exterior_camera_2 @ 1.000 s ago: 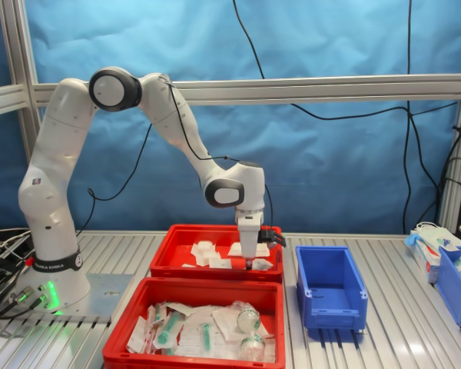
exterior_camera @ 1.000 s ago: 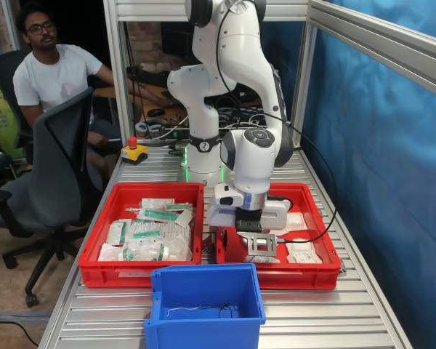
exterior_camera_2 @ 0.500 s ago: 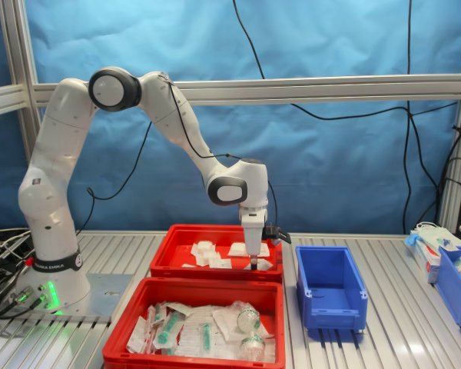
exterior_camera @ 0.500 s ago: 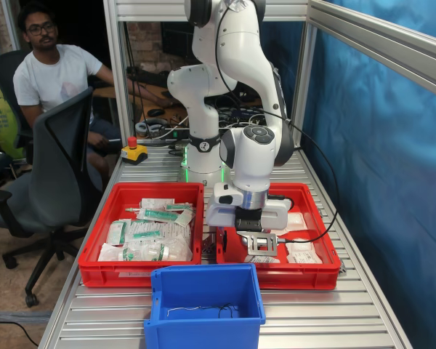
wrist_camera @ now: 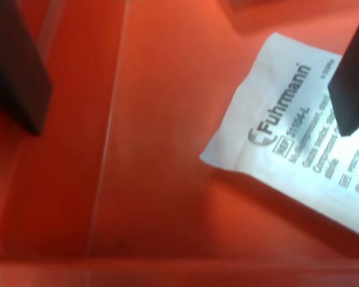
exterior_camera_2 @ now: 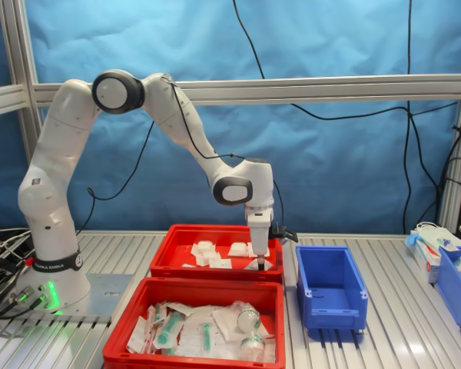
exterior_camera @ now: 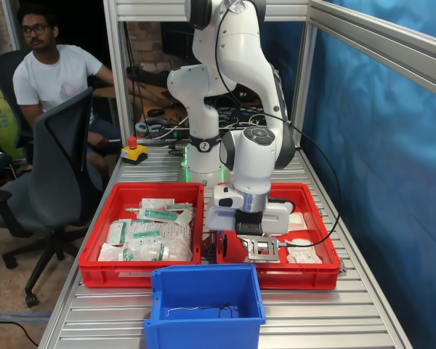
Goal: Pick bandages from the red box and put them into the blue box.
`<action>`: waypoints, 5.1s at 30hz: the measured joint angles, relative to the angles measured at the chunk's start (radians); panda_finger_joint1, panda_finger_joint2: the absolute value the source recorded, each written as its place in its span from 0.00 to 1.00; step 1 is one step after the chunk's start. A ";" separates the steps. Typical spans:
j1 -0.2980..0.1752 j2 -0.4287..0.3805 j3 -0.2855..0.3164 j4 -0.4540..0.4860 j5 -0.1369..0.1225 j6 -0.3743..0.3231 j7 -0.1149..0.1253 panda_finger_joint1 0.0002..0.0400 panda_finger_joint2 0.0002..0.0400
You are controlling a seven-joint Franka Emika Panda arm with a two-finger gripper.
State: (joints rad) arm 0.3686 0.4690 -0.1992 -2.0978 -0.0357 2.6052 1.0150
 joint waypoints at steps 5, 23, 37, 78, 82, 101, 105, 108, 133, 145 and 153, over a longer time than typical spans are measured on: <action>-0.001 0.024 0.005 0.012 0.000 0.000 0.000 1.00 1.00; -0.002 0.036 0.043 0.021 0.000 0.001 0.000 1.00 1.00; -0.002 0.040 0.075 0.021 0.000 0.001 0.000 1.00 1.00; -0.002 0.087 0.088 0.021 0.000 0.001 -0.001 1.00 1.00; -0.002 0.092 0.084 0.021 0.000 0.001 -0.008 1.00 1.00; -0.002 0.094 0.069 0.040 0.000 0.001 -0.020 1.00 1.00; -0.002 0.094 0.065 0.043 0.000 0.001 -0.021 1.00 1.00; -0.002 0.094 0.063 0.045 0.000 0.001 -0.021 1.00 1.00; -0.003 0.094 0.045 0.048 0.000 0.001 -0.021 1.00 1.00; -0.006 0.094 0.042 0.048 0.000 0.001 -0.021 0.64 0.64; -0.006 0.094 0.042 0.048 0.000 0.001 -0.021 0.52 0.52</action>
State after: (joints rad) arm 0.3629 0.5633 -0.1576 -2.0502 -0.0357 2.6062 0.9937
